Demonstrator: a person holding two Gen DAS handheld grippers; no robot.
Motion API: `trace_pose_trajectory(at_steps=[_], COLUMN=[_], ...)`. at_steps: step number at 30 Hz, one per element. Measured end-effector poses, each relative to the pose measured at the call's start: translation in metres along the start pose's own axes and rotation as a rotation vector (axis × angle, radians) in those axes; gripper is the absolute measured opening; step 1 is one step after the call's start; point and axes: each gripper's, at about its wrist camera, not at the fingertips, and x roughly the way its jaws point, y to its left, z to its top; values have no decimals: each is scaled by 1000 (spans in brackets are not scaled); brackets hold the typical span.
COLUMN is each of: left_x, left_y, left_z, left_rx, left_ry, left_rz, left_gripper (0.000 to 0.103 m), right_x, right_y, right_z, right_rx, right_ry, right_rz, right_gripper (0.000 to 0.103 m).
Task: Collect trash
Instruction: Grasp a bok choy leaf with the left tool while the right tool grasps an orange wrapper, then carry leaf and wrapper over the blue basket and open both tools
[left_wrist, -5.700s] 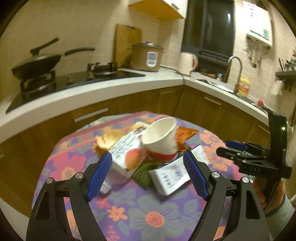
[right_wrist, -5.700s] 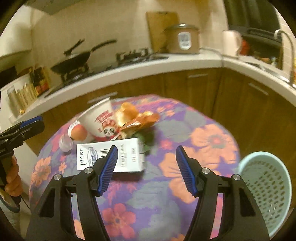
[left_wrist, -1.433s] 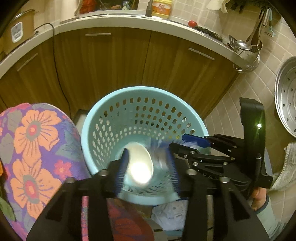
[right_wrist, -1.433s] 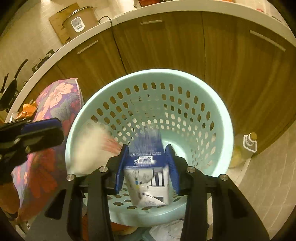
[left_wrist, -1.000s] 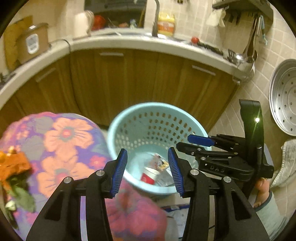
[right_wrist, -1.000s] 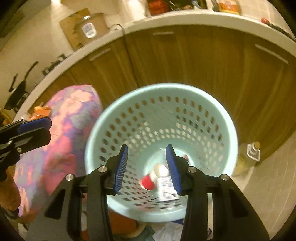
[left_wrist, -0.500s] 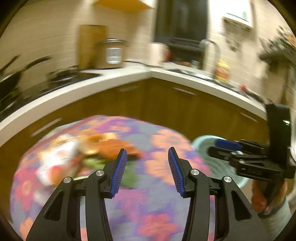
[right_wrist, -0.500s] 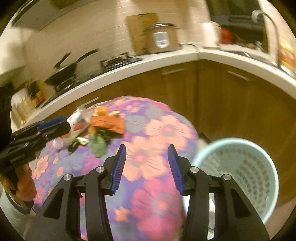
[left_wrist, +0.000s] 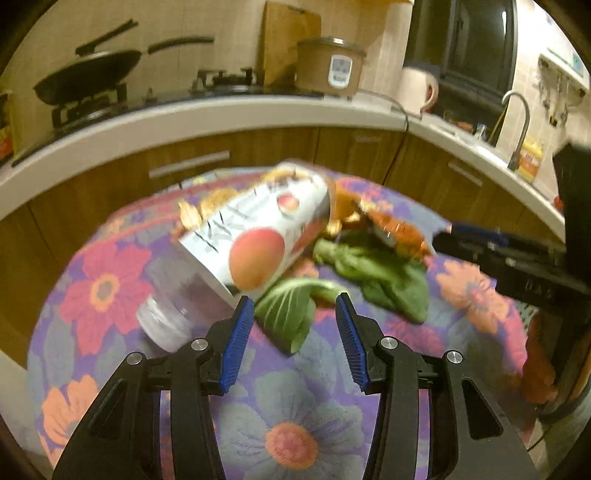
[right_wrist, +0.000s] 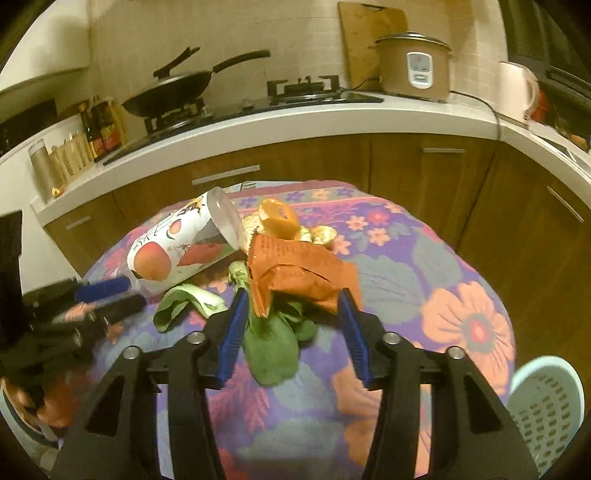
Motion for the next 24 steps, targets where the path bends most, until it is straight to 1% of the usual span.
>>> trace_pose_trajectory(at_steps=[1, 3, 5, 9, 13, 16, 17, 18, 19, 20, 21, 22, 24], left_x=[5, 15, 20, 32, 35, 42, 42, 42, 43, 42, 43, 42, 41], left_y=[1, 2, 6, 8, 5, 8, 8, 8, 7, 6, 6, 7, 7], left_z=[-1, -1, -5, -8, -8, -8, -7, -7, -7, -8, -7, -7, -7], left_rx=[-1, -10, -22, -29, -15, -25, -24, -22, -18, -14, -14, -15, -20], left_ry=[11, 33, 52, 86, 95, 121, 119, 120, 119, 117, 116, 115, 112], left_rz=[11, 38, 54, 65, 81, 90, 92, 94, 103, 113, 113, 111, 101], left_gripper=[45, 45, 45, 45, 44, 32, 29, 27, 21, 15, 12, 7, 4], right_x=[3, 8, 16, 36, 50, 56, 56, 56, 56, 55, 53, 51, 46], right_y=[3, 7, 10, 17, 21, 21, 19, 16, 14, 11, 10, 8, 7], right_z=[2, 4, 7, 9, 10, 9, 8, 8, 9, 9, 9, 8, 7], right_rx=[-12, -32, -43, -73, -81, -77, -72, -61, -51, -37, -30, -22, -17], right_ry=[-4, -5, 12, 50, 72, 87, 88, 88, 87, 84, 80, 71, 57], right_rz=[-5, -11, -10, -36, -60, -79, -82, -80, -77, -68, -60, -54, -56], right_gripper=[64, 65, 66, 66, 66, 65, 62, 53, 50, 49, 44, 42, 38])
